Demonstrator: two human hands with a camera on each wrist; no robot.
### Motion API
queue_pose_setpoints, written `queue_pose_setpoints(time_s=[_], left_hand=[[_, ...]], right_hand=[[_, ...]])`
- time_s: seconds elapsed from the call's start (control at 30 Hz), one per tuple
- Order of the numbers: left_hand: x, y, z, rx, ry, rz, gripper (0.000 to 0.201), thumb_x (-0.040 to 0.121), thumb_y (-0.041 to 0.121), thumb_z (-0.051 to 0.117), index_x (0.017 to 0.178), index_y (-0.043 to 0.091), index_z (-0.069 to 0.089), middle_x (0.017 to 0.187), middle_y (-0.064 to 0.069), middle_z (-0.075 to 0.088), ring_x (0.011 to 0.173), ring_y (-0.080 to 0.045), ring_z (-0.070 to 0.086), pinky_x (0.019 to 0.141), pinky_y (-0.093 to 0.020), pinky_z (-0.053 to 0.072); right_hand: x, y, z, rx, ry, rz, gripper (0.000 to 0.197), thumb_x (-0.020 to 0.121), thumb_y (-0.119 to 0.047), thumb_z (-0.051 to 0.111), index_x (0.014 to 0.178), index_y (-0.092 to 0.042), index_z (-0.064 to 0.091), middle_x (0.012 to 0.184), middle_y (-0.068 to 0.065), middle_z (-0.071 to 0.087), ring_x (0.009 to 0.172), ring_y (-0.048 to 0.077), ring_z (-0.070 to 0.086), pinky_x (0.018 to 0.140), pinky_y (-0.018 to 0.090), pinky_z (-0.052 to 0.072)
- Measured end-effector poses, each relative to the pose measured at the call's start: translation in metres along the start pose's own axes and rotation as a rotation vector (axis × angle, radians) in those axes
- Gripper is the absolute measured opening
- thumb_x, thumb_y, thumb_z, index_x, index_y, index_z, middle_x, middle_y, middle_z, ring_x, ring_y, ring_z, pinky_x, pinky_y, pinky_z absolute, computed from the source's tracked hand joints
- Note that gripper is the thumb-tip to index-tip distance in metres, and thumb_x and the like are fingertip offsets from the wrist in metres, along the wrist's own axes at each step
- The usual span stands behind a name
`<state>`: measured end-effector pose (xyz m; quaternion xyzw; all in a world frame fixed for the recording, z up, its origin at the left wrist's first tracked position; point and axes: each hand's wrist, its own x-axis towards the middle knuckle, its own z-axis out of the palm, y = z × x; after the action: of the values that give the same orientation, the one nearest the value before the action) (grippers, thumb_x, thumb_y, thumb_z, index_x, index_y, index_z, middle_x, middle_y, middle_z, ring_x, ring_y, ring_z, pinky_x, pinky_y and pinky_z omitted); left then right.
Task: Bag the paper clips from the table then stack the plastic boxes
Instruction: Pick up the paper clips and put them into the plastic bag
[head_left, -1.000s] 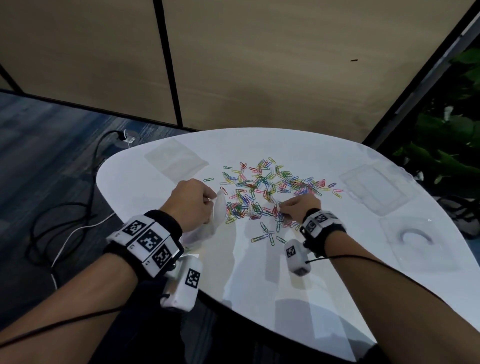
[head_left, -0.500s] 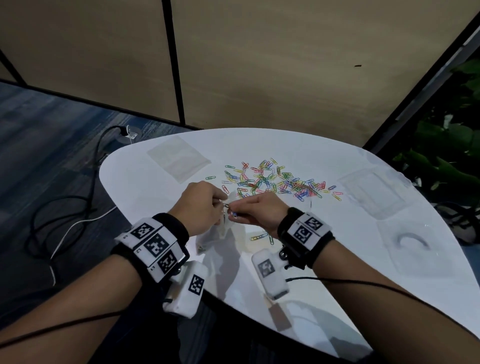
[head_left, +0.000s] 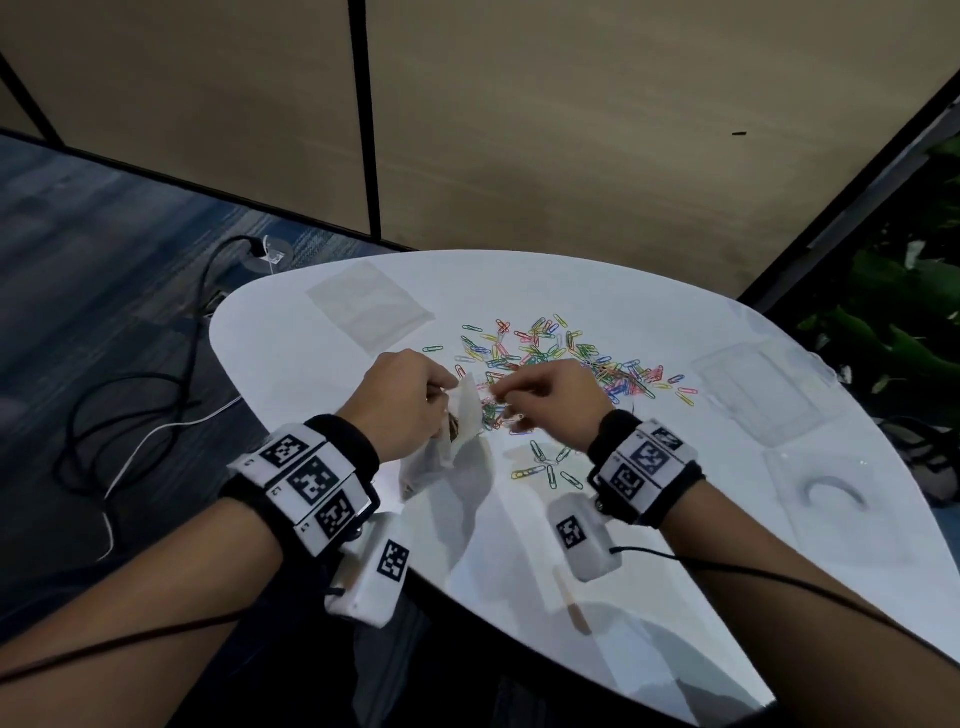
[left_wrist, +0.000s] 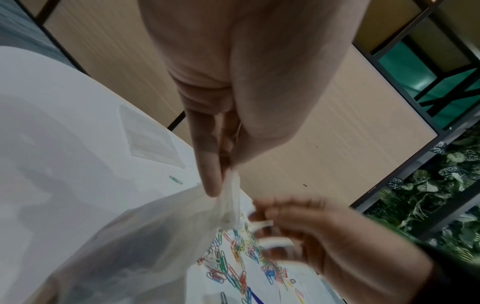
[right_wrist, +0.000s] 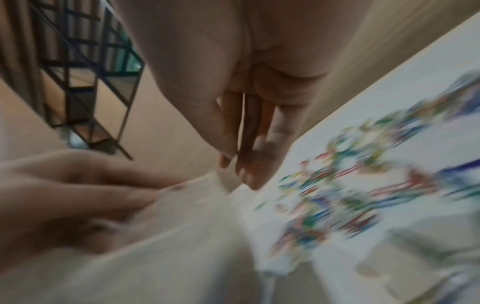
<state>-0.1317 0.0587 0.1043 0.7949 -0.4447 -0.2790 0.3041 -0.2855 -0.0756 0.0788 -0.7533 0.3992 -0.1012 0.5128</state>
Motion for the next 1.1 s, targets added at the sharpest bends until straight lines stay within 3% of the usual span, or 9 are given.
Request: queue_pose_setpoints(time_s=[0.07,0.13,0.23,0.43,0.57,0.7,0.8,0.93,1.1], left_hand=[[0.001,-0.003,-0.005,-0.006,0.015,-0.014,0.031,0.091,0.002,0.052,0.116,0.007,0.070,0.103,-0.014,0.072,0.084,-0.027,0.075,0.090,-0.038,0.059],[0.001,-0.006,-0.010,-0.018,0.026,-0.028,0.030,0.091,0.001,0.053,0.115,0.006,0.070,0.098,-0.014,0.072,0.076,-0.028,0.076,0.085,-0.038,0.061],[0.003,-0.009,-0.014,-0.027,0.032,-0.051,0.030,0.091,0.001,0.053,0.116,0.005,0.070,0.097,-0.012,0.071,0.073,-0.028,0.076,0.081,-0.037,0.062],[0.002,-0.013,-0.018,-0.015,0.030,-0.051,0.030,0.091,0.001,0.054,0.116,0.005,0.070,0.095,-0.011,0.073,0.072,-0.025,0.076,0.080,-0.033,0.062],[0.001,-0.014,-0.018,-0.002,0.027,-0.044,0.029,0.091,0.001,0.054,0.115,0.005,0.070,0.088,-0.010,0.074,0.068,-0.022,0.076,0.081,-0.035,0.062],[0.001,-0.014,-0.020,0.010,0.028,-0.035,0.029,0.091,0.001,0.054,0.114,0.007,0.071,0.087,-0.011,0.075,0.068,-0.020,0.076,0.082,-0.033,0.061],[0.000,-0.014,-0.020,0.007,0.020,-0.041,0.030,0.092,0.002,0.054,0.117,0.007,0.069,0.090,-0.010,0.074,0.068,-0.021,0.076,0.081,-0.033,0.061],[0.000,-0.014,-0.019,0.009,0.008,-0.040,0.032,0.092,0.002,0.052,0.118,0.007,0.069,0.092,-0.011,0.074,0.069,-0.022,0.076,0.083,-0.036,0.062],[0.001,-0.012,-0.018,0.010,-0.002,-0.041,0.034,0.090,0.001,0.051,0.119,0.006,0.069,0.087,-0.010,0.073,0.070,-0.023,0.076,0.081,-0.036,0.062]], right_hand=[[0.005,0.029,-0.026,-0.307,0.011,0.119,0.036,0.084,-0.017,0.074,0.119,-0.015,0.066,0.115,0.011,0.068,0.087,0.020,0.068,0.079,0.032,0.059],[0.005,0.065,-0.045,-0.670,-0.069,0.326,0.081,0.071,-0.040,0.083,0.140,-0.020,0.045,0.138,0.012,0.050,0.115,0.026,0.058,0.098,0.039,0.050],[-0.003,0.099,-0.044,-0.699,-0.088,0.356,0.113,0.056,-0.050,0.089,0.147,-0.017,0.032,0.137,0.013,0.035,0.116,0.027,0.055,0.103,0.038,0.047],[0.012,0.104,-0.001,-0.500,0.048,0.108,0.084,0.067,-0.031,0.085,0.140,-0.016,0.046,0.120,0.003,0.041,0.089,0.012,0.058,0.081,0.019,0.047],[0.030,0.096,0.018,-0.576,0.074,0.043,0.077,0.080,-0.028,0.075,0.147,-0.022,0.037,0.143,0.007,0.030,0.111,0.023,0.057,0.097,0.027,0.046],[0.042,0.095,0.030,-0.836,0.005,-0.071,0.057,0.092,-0.017,0.058,0.145,-0.030,0.041,0.155,0.009,0.027,0.137,0.035,0.033,0.111,0.044,0.038],[0.045,0.096,0.032,-0.935,0.025,-0.141,0.039,0.088,-0.006,0.060,0.125,-0.018,0.062,0.123,0.012,0.059,0.114,0.032,0.053,0.093,0.039,0.050],[0.044,0.090,0.022,-0.941,0.087,-0.099,0.017,0.088,0.001,0.056,0.090,-0.007,0.072,0.090,0.011,0.066,0.085,0.027,0.064,0.069,0.027,0.047],[0.040,0.087,-0.005,-0.480,0.232,0.148,0.007,0.086,-0.019,0.072,0.085,-0.015,0.078,0.081,0.000,0.074,0.075,0.015,0.066,0.076,0.022,0.054]])
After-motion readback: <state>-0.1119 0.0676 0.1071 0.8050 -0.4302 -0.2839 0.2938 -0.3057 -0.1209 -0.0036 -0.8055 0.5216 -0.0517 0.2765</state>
